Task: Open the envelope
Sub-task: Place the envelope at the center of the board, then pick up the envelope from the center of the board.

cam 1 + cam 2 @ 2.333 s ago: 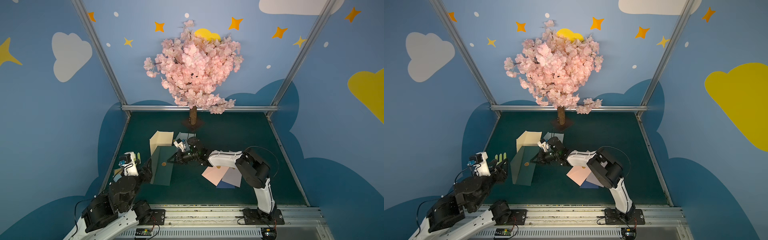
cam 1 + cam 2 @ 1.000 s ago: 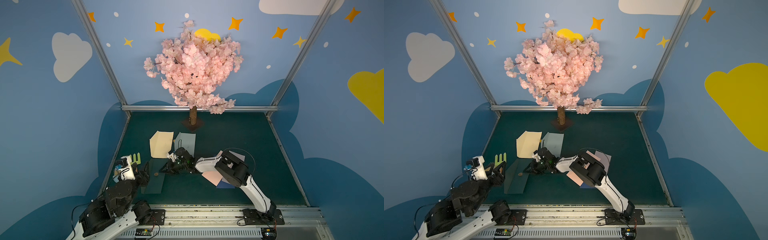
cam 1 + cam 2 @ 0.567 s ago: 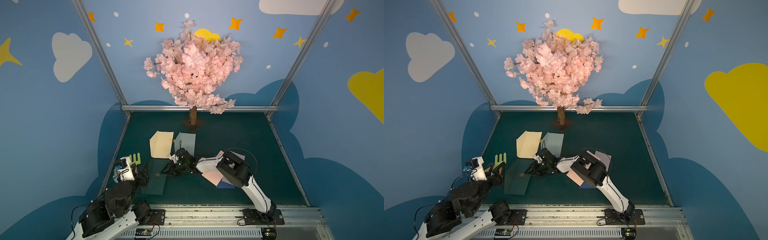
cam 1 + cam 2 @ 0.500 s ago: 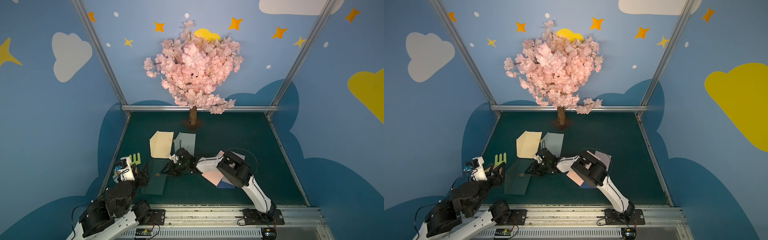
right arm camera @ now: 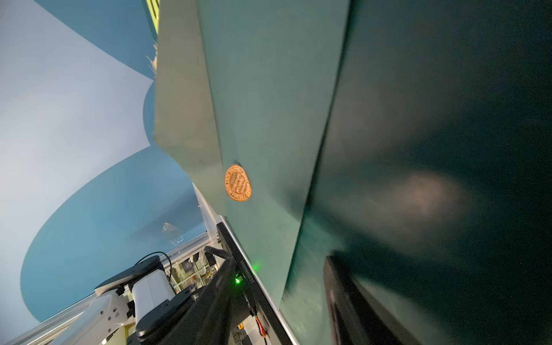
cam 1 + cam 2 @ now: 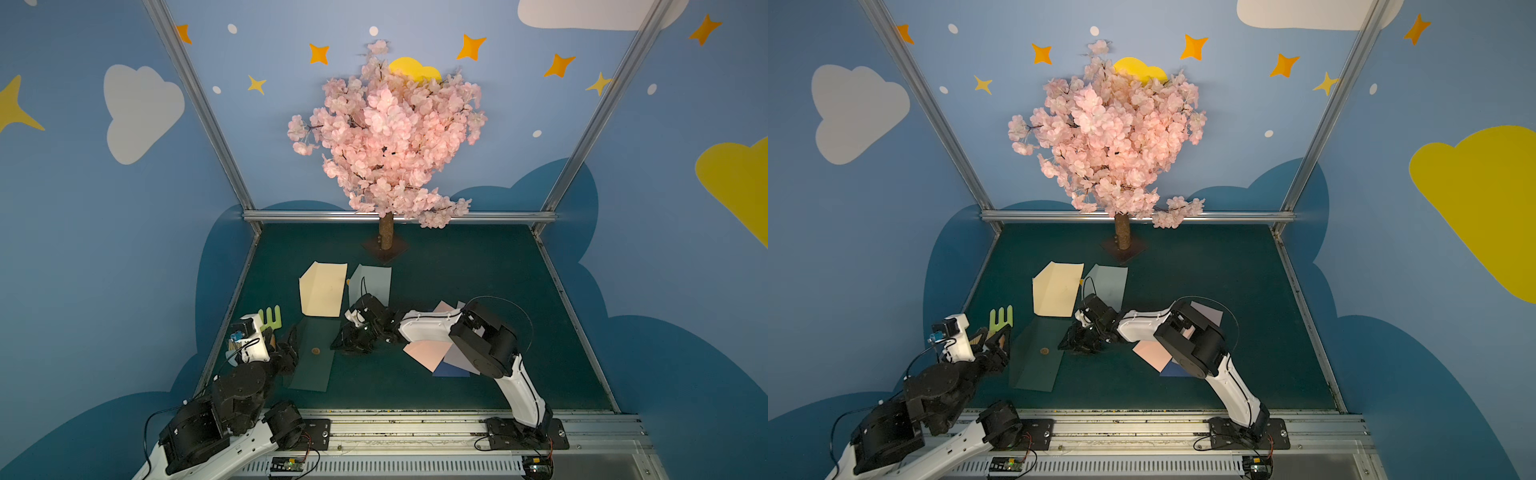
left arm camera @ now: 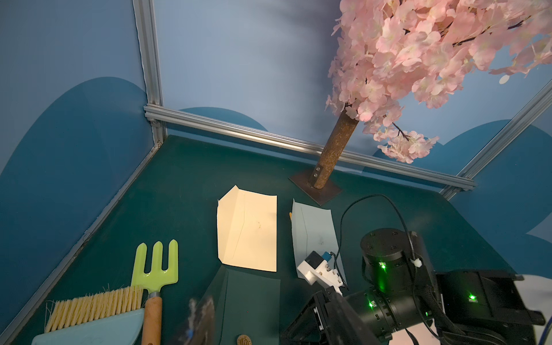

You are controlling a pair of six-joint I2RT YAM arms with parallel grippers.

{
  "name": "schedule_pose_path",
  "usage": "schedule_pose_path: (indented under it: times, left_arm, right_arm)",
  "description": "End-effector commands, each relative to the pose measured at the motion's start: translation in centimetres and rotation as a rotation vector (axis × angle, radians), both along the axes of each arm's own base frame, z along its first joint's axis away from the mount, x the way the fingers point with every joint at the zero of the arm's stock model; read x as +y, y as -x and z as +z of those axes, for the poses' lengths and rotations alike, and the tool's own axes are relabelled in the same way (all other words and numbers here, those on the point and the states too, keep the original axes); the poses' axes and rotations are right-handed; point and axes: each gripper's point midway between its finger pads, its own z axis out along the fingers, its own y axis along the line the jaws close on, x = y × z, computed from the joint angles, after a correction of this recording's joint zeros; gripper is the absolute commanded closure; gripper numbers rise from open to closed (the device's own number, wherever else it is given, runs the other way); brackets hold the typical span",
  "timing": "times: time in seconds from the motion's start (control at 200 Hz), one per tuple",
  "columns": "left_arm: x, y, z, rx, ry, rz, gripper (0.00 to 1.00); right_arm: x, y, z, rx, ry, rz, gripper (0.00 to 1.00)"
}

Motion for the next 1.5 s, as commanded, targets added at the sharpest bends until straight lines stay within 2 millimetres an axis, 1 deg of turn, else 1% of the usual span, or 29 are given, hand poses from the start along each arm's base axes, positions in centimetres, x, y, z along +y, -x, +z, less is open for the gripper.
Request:
schedule_pose_path:
  times: [0.0, 0.125, 0.22, 0.27, 0.365, 0.395, 0.411, 0.481, 0.576, 0.666, 0.711, 0.746, 0.776, 0.851, 0.896, 0.931, 0.976, 1.001, 1.061, 1.091, 1.126, 1.161, 1.166, 1.181, 1.212, 1.357, 1.432, 1.497]
  left_arm:
    - [-0.2, -0.2, 0.1, -0.005, 0.002, -0.001, 0.37]
    - [-2.2, -1.0, 1.1, -0.009, -0.013, -0.057, 0.35]
    - [-4.9, -2.1, 1.6, 0.020, -0.050, -0.118, 0.34]
    - [-6.6, -2.8, 1.6, 0.041, -0.065, -0.156, 0.32]
    - [-9.7, -4.1, 1.4, 0.074, -0.065, -0.219, 0.32]
    - [-10.6, -4.6, 1.3, 0.077, -0.055, -0.231, 0.31]
    - [-11.0, -4.8, 1.3, 0.076, -0.045, -0.244, 0.31]
    - [-13.0, -5.8, 0.7, 0.094, 0.003, -0.291, 0.30]
    - [-15.6, -7.1, -1.2, 0.176, 0.074, -0.364, 0.30]
    - [-18.3, -8.2, -3.2, 0.273, 0.124, -0.448, 0.33]
    - [-19.7, -8.8, -4.3, 0.318, 0.139, -0.493, 0.39]
    - [-20.8, -9.1, -5.3, 0.355, 0.153, -0.528, 0.43]
    - [-21.7, -9.3, -6.1, 0.390, 0.166, -0.551, 0.47]
    - [-23.9, -9.6, -8.4, 0.482, 0.199, -0.620, 0.61]
    - [-25.2, -9.7, -9.8, 0.530, 0.221, -0.657, 0.65]
    - [-26.1, -9.8, -10.6, 0.562, 0.238, -0.684, 0.66]
    - [-27.0, -10.0, -11.5, 0.592, 0.255, -0.701, 0.69]
    - [-27.7, -9.8, -11.8, 0.614, 0.274, -0.732, 0.69]
    - [-28.7, -9.9, -12.5, 0.640, 0.294, -0.753, 0.71]
    - [-29.2, -10.0, -12.8, 0.654, 0.306, -0.765, 0.75]
    - [-29.8, -10.0, -13.2, 0.669, 0.317, -0.780, 0.81]
    - [-30.5, -10.0, -13.7, 0.684, 0.325, -0.795, 0.89]
    - [-30.6, -10.0, -13.7, 0.687, 0.326, -0.797, 0.90]
    - [-30.8, -9.9, -14.1, 0.697, 0.327, -0.800, 0.93]
    - [-31.2, -9.9, -14.7, 0.721, 0.327, -0.805, 0.97]
    - [-33.6, -9.2, -17.5, 0.822, 0.331, -0.843, 0.97]
    - [-34.2, -9.2, -19.1, 0.864, 0.337, -0.832, 0.97]
    - [-34.5, -9.3, -20.3, 0.887, 0.349, -0.819, 0.97]
  right_arm:
    - [-1.9, 0.1, 1.2, -0.043, 0.059, 0.013, 0.49]
    - [-3.9, 0.0, 3.3, -0.147, 0.118, 0.023, 0.49]
    - [-6.2, -0.2, 4.8, -0.219, 0.175, 0.043, 0.48]
    - [-7.9, -0.4, 5.3, -0.246, 0.212, 0.048, 0.48]
    - [-11.7, -0.6, 5.9, -0.257, 0.260, 0.017, 0.48]
    - [-13.0, -0.8, 6.3, -0.269, 0.270, -0.003, 0.47]
    - [-13.7, -0.8, 6.1, -0.271, 0.285, -0.012, 0.47]
    - [-16.9, -0.9, 7.0, -0.296, 0.314, -0.057, 0.47]
    - [-20.8, -1.2, 8.3, -0.329, 0.342, -0.121, 0.46]
    - [-24.6, -2.0, 8.9, -0.339, 0.383, -0.230, 0.45]
    - [-26.6, -2.6, 8.9, -0.378, 0.420, -0.286, 0.44]
    - [-28.0, -3.2, 8.8, -0.433, 0.446, -0.307, 0.40]
    - [-29.2, -3.7, 8.7, -0.459, 0.461, -0.334, 0.38]
    - [-31.7, -4.9, 8.2, -0.443, 0.446, -0.396, 0.37]
    - [-33.0, -5.6, 7.9, -0.417, 0.422, -0.439, 0.37]
    - [-33.8, -6.1, 7.8, -0.401, 0.399, -0.470, 0.37]
    - [-34.7, -6.6, 7.8, -0.395, 0.373, -0.501, 0.37]
    - [-35.1, -7.0, 7.8, -0.398, 0.361, -0.518, 0.37]
    - [-36.0, -7.9, 7.8, -0.392, 0.322, -0.556, 0.37]
    - [-36.5, -8.3, 7.8, -0.383, 0.301, -0.578, 0.37]
    - [-36.9, -8.8, 7.6, -0.367, 0.276, -0.599, 0.37]
    - [-37.0, -9.6, 7.8, -0.360, 0.234, -0.617, 0.37]
    - [-37.1, -9.4, 7.4, -0.349, 0.234, -0.617, 0.37]
    - [-37.3, -9.4, 6.9, -0.334, 0.227, -0.621, 0.37]
    - [-37.3, -9.7, 6.7, -0.317, 0.202, -0.632, 0.37]
    - [-37.4, -10.7, 5.4, -0.213, 0.114, -0.641, 0.37]
    - [-37.2, -11.1, 4.7, -0.199, 0.049, -0.586, 0.37]
    - [-37.1, -11.4, 3.6, -0.160, 0.018, -0.585, 0.38]
